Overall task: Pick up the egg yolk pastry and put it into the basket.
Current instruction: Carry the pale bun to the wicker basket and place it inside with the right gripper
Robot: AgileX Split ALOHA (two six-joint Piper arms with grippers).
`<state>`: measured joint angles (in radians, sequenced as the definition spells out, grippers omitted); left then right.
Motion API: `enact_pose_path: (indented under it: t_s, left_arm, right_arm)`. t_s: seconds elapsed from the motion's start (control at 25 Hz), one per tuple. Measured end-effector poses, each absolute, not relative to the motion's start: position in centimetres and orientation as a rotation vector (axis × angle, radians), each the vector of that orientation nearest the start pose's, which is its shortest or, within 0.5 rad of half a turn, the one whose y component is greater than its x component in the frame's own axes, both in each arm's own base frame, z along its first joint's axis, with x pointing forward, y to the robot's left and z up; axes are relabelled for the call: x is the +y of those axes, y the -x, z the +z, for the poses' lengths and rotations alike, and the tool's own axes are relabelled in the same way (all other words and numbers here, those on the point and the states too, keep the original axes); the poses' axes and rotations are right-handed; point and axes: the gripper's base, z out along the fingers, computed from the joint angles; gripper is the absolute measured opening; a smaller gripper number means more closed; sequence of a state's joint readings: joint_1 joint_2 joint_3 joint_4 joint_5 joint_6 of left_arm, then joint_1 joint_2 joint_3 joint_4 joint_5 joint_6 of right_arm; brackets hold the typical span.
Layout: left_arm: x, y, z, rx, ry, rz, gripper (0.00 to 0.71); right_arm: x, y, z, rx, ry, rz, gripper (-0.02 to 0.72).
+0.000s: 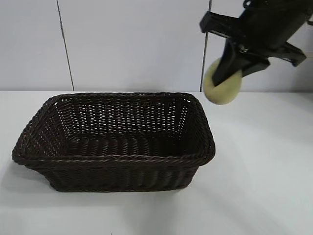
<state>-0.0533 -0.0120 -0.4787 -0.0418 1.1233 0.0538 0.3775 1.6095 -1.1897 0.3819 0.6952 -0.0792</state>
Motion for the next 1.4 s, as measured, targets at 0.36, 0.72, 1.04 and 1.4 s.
enact_pose_path:
  t_s: [0.36, 0.72, 1.04, 1.4]
  left_arm:
    - [-0.3, 0.7, 26.6, 2.113, -0.117, -0.050, 0.571]
    - [-0.3, 0.7, 26.6, 2.113, -0.117, -0.050, 0.571]
    - [-0.3, 0.7, 26.6, 2.113, -0.117, -0.050, 0.571]
    - [-0.3, 0.7, 26.6, 2.113, -0.116, -0.051, 0.571]
  right_arm:
    - [21.4, -28.7, 27.0, 2.458, 0.451, 0.650, 0.035]
    - [24.8, -30.4, 22.2, 2.416, 0.398, 0.644, 0.034]
    - [25.6, -32.5, 16.6, 2.442, 0.264, 0.603, 0.034]
    - [25.7, -32.4, 16.2, 2.464, 0.256, 0.606, 0.382]
